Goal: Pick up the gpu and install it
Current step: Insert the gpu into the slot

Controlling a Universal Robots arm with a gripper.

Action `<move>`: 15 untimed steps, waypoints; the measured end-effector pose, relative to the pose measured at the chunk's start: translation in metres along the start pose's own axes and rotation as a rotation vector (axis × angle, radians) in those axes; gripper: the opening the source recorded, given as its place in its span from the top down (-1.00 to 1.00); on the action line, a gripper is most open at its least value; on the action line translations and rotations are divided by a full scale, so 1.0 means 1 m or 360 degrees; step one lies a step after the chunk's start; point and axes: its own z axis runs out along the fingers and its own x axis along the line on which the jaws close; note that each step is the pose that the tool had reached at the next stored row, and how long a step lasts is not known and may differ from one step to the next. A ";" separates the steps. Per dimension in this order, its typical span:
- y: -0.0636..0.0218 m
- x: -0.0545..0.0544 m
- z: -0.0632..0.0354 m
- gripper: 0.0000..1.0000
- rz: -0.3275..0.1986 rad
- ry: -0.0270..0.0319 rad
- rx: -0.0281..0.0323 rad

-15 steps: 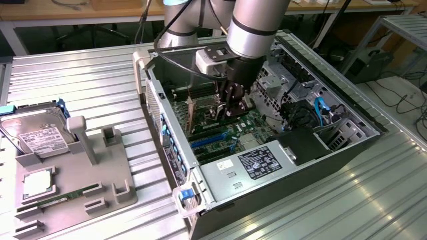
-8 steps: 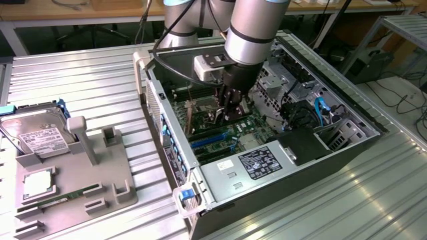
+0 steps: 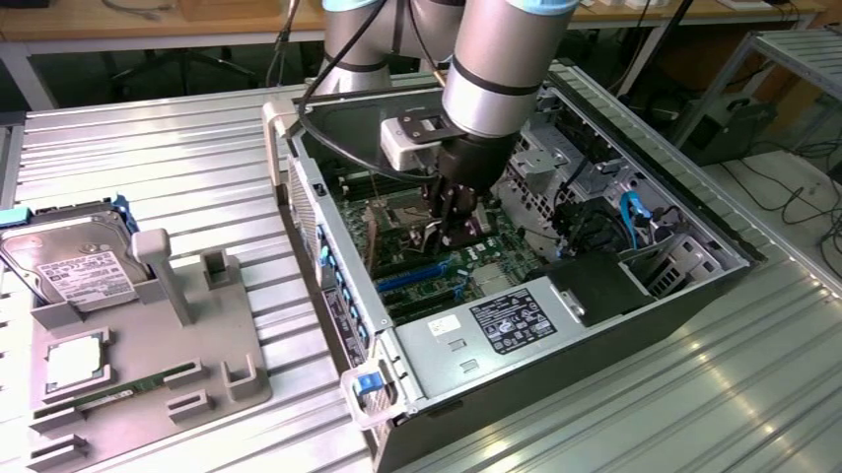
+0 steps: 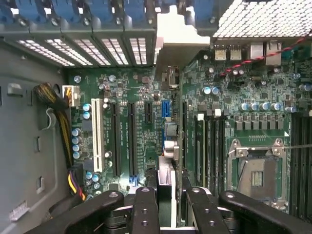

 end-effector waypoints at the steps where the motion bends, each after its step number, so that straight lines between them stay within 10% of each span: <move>1: 0.0011 0.000 0.0005 0.45 0.0000 -0.00007 0.00001; 8: 0.0029 0.000 0.0044 0.45 -0.0001 -0.00037 0.00214; 15: 0.0056 0.005 0.0067 0.45 -0.0001 -0.00047 0.00215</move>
